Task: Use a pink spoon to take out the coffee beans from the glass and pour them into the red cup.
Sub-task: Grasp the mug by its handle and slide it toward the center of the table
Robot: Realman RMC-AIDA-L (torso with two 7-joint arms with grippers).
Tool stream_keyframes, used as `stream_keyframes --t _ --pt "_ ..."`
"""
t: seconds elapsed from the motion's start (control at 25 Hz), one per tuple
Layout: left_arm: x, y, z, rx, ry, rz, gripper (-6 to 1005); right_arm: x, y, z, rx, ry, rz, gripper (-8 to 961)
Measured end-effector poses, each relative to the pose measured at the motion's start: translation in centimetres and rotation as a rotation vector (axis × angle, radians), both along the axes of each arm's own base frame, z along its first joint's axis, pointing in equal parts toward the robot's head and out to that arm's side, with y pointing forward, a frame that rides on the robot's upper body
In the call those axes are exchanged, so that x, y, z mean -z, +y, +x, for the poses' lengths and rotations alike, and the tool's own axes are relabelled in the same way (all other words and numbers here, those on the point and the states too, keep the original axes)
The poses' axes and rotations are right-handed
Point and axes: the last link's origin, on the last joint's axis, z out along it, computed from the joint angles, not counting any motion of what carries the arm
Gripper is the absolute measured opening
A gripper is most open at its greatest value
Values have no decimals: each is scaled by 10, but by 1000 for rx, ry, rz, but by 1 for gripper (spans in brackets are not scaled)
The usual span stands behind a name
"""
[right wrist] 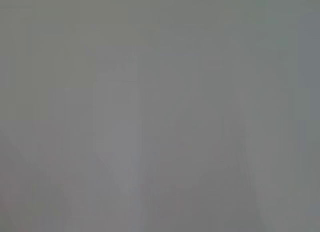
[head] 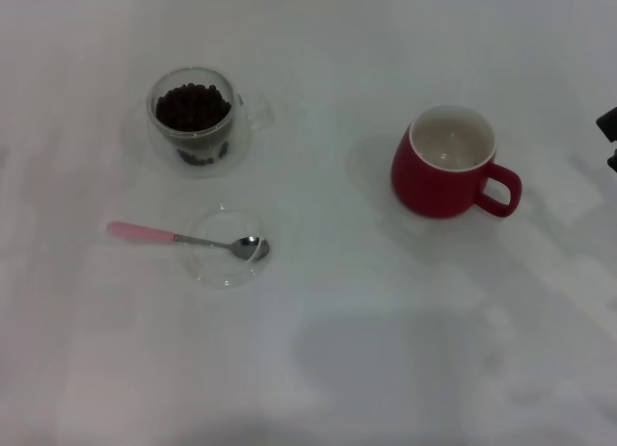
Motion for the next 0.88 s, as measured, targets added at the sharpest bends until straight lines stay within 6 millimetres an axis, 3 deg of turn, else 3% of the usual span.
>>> stream_keyframes --t 0.56,0.88 --pt "-1 7 4 17 8 -1 828 6 -7 -1 -4 0 -28 863" --pt "-2 5 2 9 10 -1 829 22 -14 4 18 -35 -150 862"
